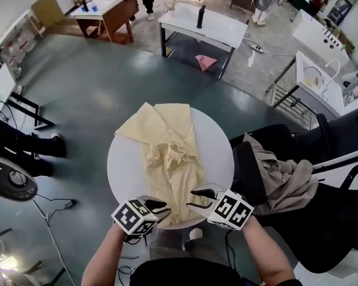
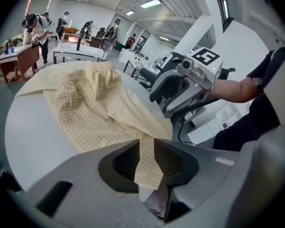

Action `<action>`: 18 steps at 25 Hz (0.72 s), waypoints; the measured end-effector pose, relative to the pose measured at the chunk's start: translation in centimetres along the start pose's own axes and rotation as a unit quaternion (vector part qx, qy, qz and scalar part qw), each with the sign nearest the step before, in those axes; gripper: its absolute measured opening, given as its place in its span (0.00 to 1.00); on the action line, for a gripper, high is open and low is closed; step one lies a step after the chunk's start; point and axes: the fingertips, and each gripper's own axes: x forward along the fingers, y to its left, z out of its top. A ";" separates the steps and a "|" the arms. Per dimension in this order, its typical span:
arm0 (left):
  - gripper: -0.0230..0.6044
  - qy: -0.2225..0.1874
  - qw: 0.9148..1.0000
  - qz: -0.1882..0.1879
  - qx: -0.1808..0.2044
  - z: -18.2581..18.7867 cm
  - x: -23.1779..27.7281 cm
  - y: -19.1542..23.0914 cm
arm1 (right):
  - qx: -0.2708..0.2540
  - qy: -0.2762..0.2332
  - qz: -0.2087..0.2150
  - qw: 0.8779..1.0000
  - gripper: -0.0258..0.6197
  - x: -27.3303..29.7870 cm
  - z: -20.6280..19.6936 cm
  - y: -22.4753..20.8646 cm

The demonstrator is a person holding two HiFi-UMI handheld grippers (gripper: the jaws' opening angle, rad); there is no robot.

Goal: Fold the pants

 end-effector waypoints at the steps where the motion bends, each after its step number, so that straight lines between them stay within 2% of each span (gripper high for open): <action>1: 0.20 0.003 1.000 0.000 0.005 -0.6 0.3 -0.7 | -0.017 0.005 0.010 1.000 0.31 0.2 -0.5 1.1; 4: 0.26 0.009 1.000 0.005 0.019 -2.2 1.4 -2.8 | -0.071 0.035 0.021 0.997 0.34 0.5 -2.6 3.4; 9: 0.33 0.006 0.999 0.027 0.023 -3.6 2.5 -4.3 | -0.152 0.089 0.028 0.984 0.37 1.0 -5.4 5.4; 14: 0.35 0.025 0.998 0.043 0.027 -4.7 3.5 -4.1 | -0.175 0.130 0.028 0.976 0.38 1.8 -7.6 5.5; 18: 0.35 0.050 0.996 0.066 0.046 -5.4 4.2 -3.5 | -0.180 0.148 0.025 0.972 0.37 2.4 -8.1 5.2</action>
